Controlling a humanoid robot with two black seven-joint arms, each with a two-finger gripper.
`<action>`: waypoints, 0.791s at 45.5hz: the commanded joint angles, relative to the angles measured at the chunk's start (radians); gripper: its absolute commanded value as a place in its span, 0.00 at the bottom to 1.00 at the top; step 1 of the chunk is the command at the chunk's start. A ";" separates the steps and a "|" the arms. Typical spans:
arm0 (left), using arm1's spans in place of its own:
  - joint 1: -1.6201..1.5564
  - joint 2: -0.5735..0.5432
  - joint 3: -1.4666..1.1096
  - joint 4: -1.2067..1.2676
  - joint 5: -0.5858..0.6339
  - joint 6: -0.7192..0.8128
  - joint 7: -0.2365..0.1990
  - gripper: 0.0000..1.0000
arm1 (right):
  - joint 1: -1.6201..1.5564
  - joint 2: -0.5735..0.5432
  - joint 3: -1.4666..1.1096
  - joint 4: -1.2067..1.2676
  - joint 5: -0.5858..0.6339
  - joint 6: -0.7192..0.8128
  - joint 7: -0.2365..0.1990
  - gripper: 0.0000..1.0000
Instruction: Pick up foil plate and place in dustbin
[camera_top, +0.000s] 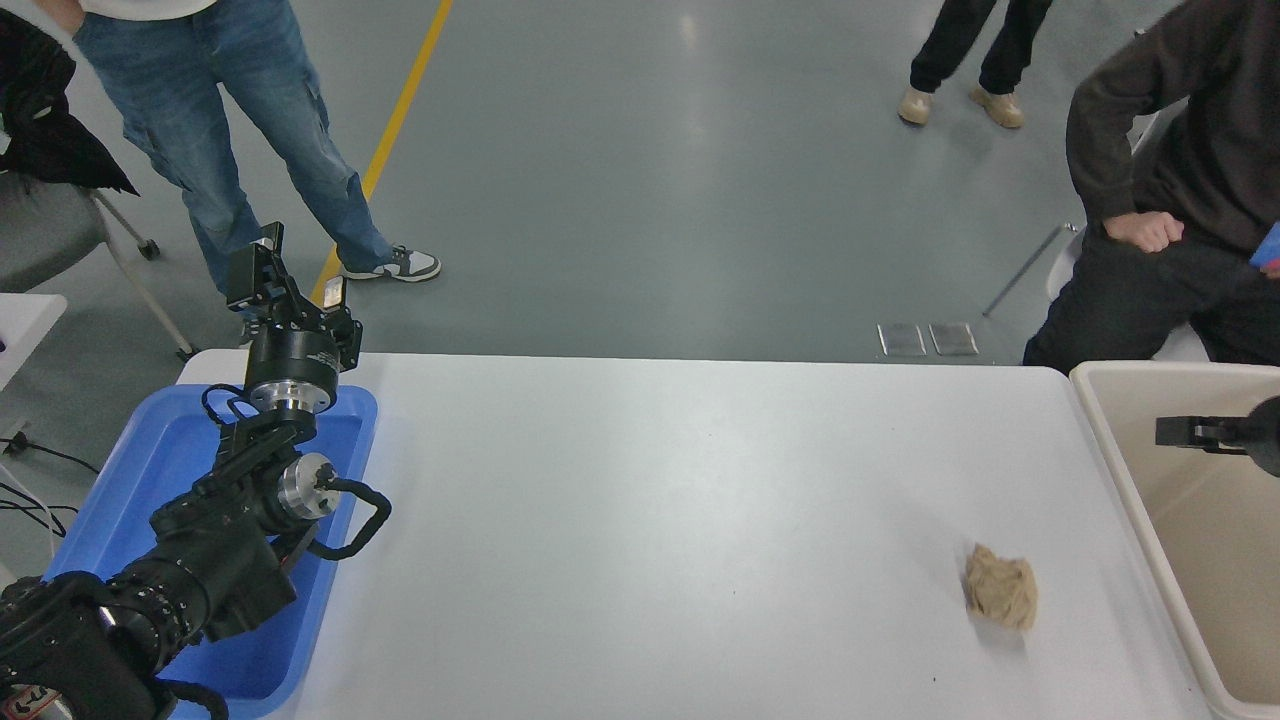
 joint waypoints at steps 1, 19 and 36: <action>0.000 0.000 0.000 0.000 0.000 0.000 0.000 1.00 | 0.382 0.052 -0.124 0.361 -0.043 0.118 0.000 1.00; 0.002 0.001 0.001 0.000 0.000 0.000 0.000 1.00 | 0.645 0.251 -0.124 0.466 0.335 0.506 -0.002 1.00; 0.002 0.003 0.001 0.000 0.000 0.000 -0.001 1.00 | 0.755 0.385 -0.242 0.490 0.497 0.528 0.000 1.00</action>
